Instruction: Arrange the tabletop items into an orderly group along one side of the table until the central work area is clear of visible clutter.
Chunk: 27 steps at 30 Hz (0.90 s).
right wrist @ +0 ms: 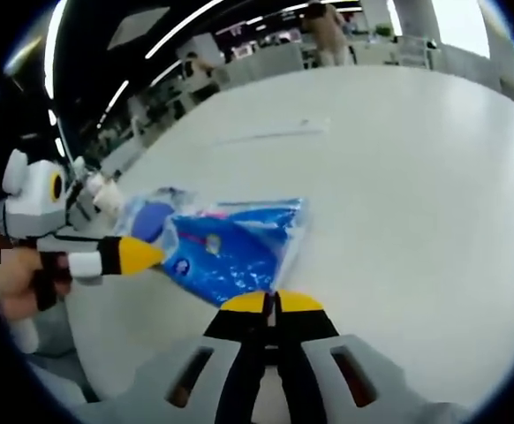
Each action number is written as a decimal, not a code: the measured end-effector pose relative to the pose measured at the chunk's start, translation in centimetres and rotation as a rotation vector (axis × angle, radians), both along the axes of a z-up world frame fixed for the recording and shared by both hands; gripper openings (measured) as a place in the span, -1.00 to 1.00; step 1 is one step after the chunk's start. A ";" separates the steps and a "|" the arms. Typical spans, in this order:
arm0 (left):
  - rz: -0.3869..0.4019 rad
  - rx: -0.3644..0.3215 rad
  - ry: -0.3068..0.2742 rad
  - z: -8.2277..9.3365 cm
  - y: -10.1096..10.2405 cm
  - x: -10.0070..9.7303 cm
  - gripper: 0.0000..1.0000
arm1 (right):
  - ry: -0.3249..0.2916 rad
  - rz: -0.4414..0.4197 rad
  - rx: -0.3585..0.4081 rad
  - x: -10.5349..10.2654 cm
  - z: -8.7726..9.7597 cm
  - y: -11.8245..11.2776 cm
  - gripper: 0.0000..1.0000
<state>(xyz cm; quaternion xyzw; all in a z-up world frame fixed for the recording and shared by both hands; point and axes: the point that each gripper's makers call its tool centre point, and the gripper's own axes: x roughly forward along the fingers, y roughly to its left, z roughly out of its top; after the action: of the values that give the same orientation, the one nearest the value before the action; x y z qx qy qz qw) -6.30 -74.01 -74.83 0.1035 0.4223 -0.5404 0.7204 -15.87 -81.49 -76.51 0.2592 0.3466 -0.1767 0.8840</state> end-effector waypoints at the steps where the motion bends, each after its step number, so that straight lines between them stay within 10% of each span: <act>1: 0.008 -0.003 0.002 0.1 0.0 0.0 -1.00 | -0.001 -0.001 -0.001 0.0 0.0 0.0 -0.98; 13: 0.018 -0.026 0.016 0.9 0.9 -0.8 -0.74 | -0.013 -0.021 -0.009 -1.0 0.9 0.1 -0.61; 20: -0.156 -0.027 -0.020 1.8 1.7 -2.8 0.15 | -0.063 -0.031 -0.012 -2.6 2.3 0.7 -0.41; 27: -0.104 -0.136 -0.005 4.3 2.1 -3.4 0.90 | -0.095 -0.033 -0.025 -4.8 3.6 1.7 -0.23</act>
<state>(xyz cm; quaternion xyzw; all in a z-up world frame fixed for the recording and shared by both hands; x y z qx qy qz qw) -9.74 -71.94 -70.52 0.0774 0.3769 -0.6041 0.6979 -20.70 -79.78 -72.95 0.2621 0.2975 -0.1833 0.8996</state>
